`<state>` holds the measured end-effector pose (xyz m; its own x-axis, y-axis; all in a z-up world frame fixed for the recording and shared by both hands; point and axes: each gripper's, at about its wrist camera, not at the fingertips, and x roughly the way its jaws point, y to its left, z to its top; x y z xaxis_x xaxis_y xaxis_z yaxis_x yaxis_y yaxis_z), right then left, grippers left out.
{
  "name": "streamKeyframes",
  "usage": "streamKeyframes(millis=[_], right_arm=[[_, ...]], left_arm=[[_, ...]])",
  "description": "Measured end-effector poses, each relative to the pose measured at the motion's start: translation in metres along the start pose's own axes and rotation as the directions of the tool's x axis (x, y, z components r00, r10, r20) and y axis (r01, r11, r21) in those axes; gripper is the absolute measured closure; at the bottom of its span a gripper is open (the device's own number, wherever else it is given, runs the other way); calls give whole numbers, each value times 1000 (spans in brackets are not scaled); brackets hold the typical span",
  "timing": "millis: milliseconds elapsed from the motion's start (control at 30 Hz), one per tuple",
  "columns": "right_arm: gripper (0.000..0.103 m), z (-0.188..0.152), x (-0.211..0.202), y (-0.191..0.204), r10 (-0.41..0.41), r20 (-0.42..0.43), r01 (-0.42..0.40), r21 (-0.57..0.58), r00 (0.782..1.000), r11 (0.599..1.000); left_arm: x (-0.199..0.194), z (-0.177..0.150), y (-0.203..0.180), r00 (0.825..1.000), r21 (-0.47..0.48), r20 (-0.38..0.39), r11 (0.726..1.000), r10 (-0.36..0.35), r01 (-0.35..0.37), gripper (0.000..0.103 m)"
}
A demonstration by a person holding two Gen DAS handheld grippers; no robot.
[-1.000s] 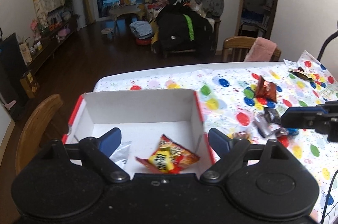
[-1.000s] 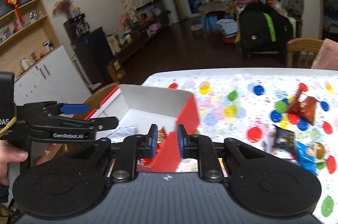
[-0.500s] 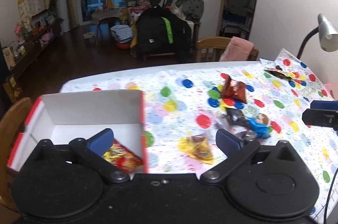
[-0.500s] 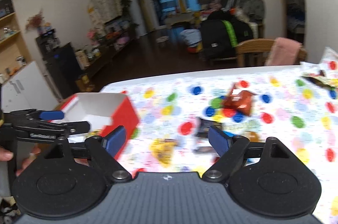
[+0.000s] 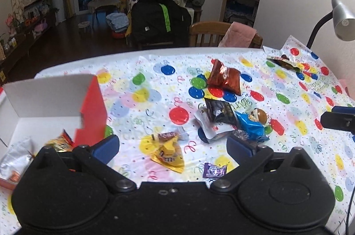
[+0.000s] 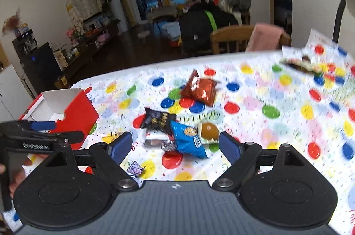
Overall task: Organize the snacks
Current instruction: 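Move both tools back over the remaining snack pile, then grasp the yellow M&M packet with the left tool while the right tool grasps the orange candy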
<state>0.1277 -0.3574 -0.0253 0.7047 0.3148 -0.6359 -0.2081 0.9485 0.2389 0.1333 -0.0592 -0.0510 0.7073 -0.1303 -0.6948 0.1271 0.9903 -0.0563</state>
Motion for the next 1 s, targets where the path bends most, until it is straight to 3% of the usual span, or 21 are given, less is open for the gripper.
streamKeyframes(millis=[400, 633, 833, 933, 1000], right_arm=[[18, 8, 80, -49, -39, -132, 38, -13, 991, 999], [18, 18, 121, -65, -35, -173, 32, -23, 984, 999], [18, 20, 153, -79, -13, -216, 22, 40, 976, 999], [24, 21, 164, -81, -3, -224, 16, 57, 975, 998], [34, 20, 170, -83, 3, -239, 15, 73, 971, 997]], left_arm=[[60, -11, -11, 996, -32, -66, 997, 66, -68, 1], [86, -11, -7, 990, -60, -105, 993, 99, -106, 7], [97, -11, -10, 985, -64, -133, 991, 106, -115, 14], [102, -11, -10, 984, -74, -147, 991, 103, -115, 17], [105, -11, -10, 983, -80, -157, 991, 98, -112, 20]])
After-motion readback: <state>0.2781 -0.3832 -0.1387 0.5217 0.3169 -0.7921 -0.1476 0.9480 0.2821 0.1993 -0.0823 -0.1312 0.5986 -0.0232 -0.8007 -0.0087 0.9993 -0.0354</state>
